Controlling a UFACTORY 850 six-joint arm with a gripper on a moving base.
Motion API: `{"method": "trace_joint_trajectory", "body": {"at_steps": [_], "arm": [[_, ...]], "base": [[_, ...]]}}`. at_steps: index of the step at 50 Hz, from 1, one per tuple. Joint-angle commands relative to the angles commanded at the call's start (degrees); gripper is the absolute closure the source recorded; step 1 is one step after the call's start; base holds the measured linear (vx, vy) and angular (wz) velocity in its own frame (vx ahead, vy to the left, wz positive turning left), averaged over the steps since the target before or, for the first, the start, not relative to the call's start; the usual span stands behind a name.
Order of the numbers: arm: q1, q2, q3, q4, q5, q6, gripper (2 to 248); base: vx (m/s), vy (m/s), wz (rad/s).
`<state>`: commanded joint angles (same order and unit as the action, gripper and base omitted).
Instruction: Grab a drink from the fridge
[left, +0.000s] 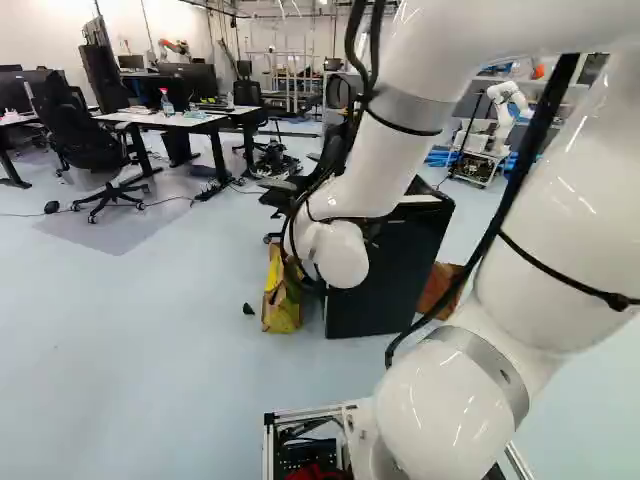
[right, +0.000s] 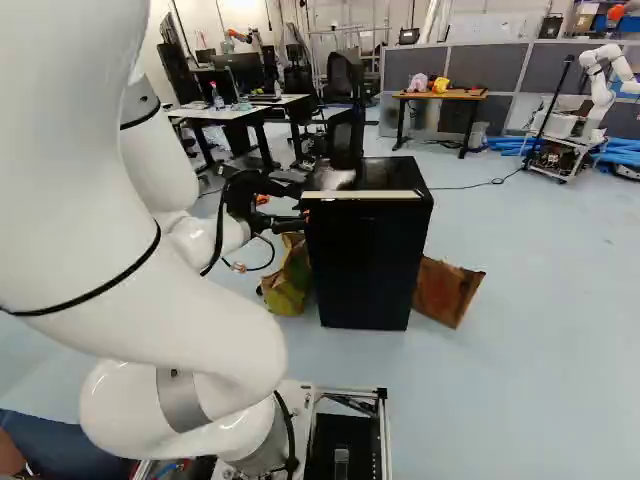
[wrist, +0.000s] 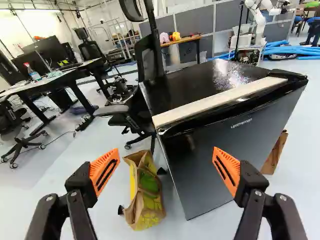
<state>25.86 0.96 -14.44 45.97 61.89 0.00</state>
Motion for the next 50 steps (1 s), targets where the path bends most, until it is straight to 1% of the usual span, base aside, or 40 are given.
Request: {"method": "trace_joint_trajectory", "body": {"at_steps": [34,50], "arm": [[6.6,-10.7,-4.8,8.9,8.0,0.0,3],[8.7,-15.8,-7.4,12.9,11.7,0.0,3]], "base": [[0.0,0.0,0.0],[0.0,0.0,0.0]]}}
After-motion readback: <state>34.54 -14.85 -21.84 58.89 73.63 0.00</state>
